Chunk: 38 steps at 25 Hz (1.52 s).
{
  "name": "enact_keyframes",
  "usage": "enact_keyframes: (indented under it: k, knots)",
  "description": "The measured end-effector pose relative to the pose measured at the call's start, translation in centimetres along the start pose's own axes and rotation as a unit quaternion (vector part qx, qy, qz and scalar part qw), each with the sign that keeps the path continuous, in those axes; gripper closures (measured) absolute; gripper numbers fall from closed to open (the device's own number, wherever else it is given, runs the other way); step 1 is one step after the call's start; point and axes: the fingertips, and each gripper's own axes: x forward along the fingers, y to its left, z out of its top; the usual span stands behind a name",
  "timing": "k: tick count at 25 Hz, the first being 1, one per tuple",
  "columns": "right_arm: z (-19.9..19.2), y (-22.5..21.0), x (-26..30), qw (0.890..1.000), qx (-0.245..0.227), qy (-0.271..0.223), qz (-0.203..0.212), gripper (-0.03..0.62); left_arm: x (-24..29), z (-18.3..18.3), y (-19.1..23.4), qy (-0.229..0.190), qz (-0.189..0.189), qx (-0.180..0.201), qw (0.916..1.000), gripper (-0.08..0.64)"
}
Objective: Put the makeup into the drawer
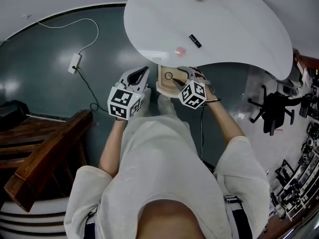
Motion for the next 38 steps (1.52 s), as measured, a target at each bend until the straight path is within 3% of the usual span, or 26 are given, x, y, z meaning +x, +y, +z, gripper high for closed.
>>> enact_keyframes:
  k: [5,13,24,38]
  knots:
    - [0.4,-5.4,-0.8,0.999,0.032,-0.003,-0.038,0.353,0.0,0.7,-0.5,-0.004,0.001,0.005,1.0000,0.546]
    - [-0.3,-10.2,1.2,0.994,0.106,0.020,-0.031,0.328,-0.6,1.9,-0.4,-0.015,0.010,0.011,0.9998,0.546]
    - [-0.6,-10.1,3.4,0.991,0.126,0.045,0.030,0.360,-1.0,3.0,1.2,-0.021,0.026,0.010,0.9994,0.546]
    - [0.8,-8.3,1.2,0.995,0.098,0.015,0.016,0.362,-0.6,2.5,0.4,-0.015,0.011,0.016,0.9997,0.546]
